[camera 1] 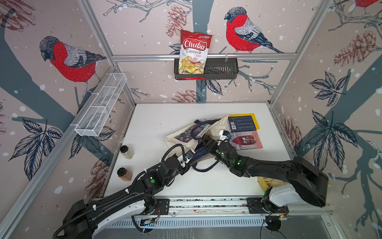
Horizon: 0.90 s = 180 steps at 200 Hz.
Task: Take out the books from the canvas bag
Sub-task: Pick up the book from the canvas bag.
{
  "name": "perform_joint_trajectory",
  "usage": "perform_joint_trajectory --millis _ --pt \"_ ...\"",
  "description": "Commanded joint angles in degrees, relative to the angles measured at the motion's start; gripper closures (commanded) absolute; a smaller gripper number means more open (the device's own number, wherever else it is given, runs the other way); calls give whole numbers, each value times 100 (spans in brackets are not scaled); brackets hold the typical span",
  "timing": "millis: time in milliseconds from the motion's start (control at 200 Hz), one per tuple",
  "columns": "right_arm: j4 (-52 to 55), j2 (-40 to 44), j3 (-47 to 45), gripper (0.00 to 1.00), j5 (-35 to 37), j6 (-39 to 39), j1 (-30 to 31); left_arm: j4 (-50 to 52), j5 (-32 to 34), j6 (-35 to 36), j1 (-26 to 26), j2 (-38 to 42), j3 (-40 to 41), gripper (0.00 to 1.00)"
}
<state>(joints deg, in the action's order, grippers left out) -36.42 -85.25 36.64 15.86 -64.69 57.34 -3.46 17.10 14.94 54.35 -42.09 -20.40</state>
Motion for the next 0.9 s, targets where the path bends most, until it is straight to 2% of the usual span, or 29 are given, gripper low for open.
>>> perform_joint_trajectory --millis 0,110,370,495,575,760,895 --pt "-339 -404 167 37 -285 -78 66 -691 26 166 54 86 11 100" --pt "-344 -807 110 42 -69 -331 287 -728 165 164 66 89 10 100" --pt "-683 -994 -557 43 1191 -1135 907 -828 542 179 65 94 46 100" --pt "-468 -1089 -331 44 1179 -1026 845 -855 515 176 63 70 54 100" --pt "-488 -1166 -235 48 954 -1010 659 -825 446 164 63 42 45 100" --pt "-587 -1429 -112 55 486 -1366 282 -810 318 141 67 5 49 100" --pt "-444 -1395 132 62 645 -1171 215 -814 217 143 65 -30 48 100"
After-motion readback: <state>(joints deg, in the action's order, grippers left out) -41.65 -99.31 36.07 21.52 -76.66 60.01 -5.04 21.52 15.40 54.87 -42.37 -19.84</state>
